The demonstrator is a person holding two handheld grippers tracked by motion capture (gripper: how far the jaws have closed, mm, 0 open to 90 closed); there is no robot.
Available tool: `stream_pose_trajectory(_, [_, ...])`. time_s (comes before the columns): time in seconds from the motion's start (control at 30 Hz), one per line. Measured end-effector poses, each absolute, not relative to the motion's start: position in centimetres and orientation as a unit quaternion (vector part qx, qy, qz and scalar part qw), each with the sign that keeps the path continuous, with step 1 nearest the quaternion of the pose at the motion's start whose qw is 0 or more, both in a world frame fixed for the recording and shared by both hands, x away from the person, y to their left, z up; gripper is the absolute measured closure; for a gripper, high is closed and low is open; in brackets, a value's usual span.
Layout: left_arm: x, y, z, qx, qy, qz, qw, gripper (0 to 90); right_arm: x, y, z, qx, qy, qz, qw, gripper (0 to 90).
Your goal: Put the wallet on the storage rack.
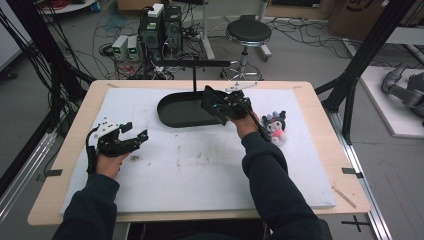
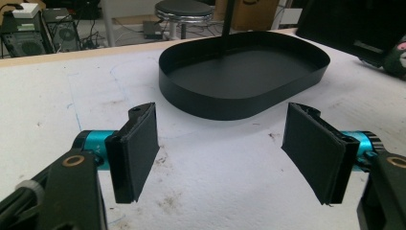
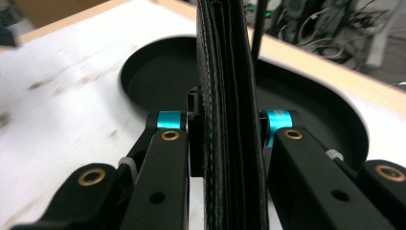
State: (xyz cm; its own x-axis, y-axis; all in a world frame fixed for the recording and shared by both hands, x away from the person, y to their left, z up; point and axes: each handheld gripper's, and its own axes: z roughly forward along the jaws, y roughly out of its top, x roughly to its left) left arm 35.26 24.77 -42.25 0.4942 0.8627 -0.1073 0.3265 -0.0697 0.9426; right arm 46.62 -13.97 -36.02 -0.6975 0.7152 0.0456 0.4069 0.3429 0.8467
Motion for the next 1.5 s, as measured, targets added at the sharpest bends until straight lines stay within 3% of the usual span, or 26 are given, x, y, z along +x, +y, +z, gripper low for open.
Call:
stream_pose_trajectory(0.33, [35.4, 24.9, -42.3, 0.681, 0.435, 0.255, 0.532, 28.3, 50.8, -10.3, -38.2, 0.383, 0.794, 0.436, 0.180, 77.5])
stream_pose_trajectory(0.73, [35.3, 24.9, -42.3, 0.683, 0.432, 0.253, 0.532, 28.3, 52.3, -8.2, -41.4, 0.437, 0.758, 0.471, 0.112, 74.8])
stream_pose_trajectory(0.8, [35.3, 24.9, -42.3, 0.683, 0.432, 0.253, 0.532, 28.3, 52.5, -8.4, -41.5, 0.453, 0.750, 0.467, 0.122, 65.7])
stream_pose_trajectory(0.97, [35.4, 24.9, -42.3, 0.684, 0.433, 0.252, 0.531, 28.3, 52.5, -9.4, -40.9, 0.454, 0.758, 0.436, 0.170, 53.9])
stream_pose_trajectory(1.33, [35.3, 24.9, -42.3, 0.685, 0.432, 0.252, 0.530, 28.3, 51.6, -12.2, -39.4, 0.444, 0.769, 0.408, 0.212, 48.1])
stream_pose_trajectory(1.5, [35.3, 24.9, -42.3, 0.685, 0.432, 0.252, 0.530, 28.3, 49.9, -15.1, -37.0, 0.408, 0.785, 0.414, 0.215, 36.0])
